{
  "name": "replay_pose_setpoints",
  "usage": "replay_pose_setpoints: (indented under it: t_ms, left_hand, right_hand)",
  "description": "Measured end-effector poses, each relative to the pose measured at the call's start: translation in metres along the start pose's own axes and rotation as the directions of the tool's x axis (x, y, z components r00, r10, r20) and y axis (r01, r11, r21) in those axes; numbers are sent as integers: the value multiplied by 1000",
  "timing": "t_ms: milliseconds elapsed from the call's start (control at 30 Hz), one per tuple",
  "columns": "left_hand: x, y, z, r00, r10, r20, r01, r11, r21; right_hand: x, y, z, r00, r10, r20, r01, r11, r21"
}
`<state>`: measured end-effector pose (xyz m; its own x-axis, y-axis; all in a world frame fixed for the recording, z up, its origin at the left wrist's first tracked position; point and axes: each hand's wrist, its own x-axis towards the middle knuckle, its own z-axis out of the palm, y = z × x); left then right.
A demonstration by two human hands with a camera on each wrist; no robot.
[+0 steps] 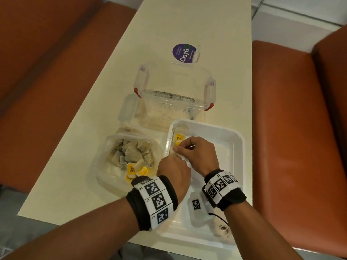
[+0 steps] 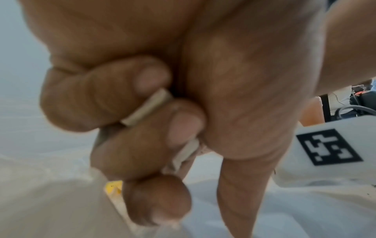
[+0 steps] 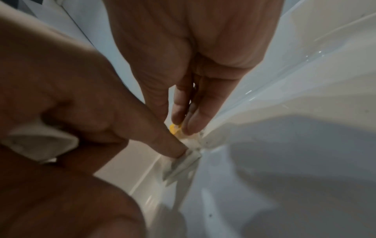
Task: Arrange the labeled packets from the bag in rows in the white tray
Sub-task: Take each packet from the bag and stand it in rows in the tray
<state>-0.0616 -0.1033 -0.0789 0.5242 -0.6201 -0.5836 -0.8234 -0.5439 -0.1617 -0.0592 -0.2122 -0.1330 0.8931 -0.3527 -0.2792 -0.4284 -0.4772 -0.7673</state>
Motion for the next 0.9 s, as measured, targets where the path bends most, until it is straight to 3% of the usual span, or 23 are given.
replay_pose_setpoints:
  t_ms: [367, 500, 600, 700, 800, 900]
  left_hand:
    - [-12, 2, -6, 1000, -10, -15, 9, 999, -48]
    - [-29, 6, -9, 999, -15, -41, 10, 994, -112]
    - [-48, -7, -13, 988, -113, -109, 76, 952, -298]
    - [-62, -31, -10, 950, -276, -146, 175, 858, -482]
    - [-66, -50, 3, 912, -403, -78, 323, 822, -469]
    - [-60, -51, 22, 922, -386, -2, 342, 820, -458]
  right_hand:
    - [4, 12, 6, 996, 37, -76, -37, 999, 8]
    - [-6, 17, -2, 990, 103, -100, -94, 992, 83]
    - [-19, 19, -5, 982, 182, 51, -180, 983, -39]
    - [-24, 20, 4, 981, 179, 81, -174, 983, -61]
    - [-22, 17, 12, 982, 183, 55, -178, 980, -86]
    - [-21, 12, 15, 980, 194, 45, -189, 977, -97]
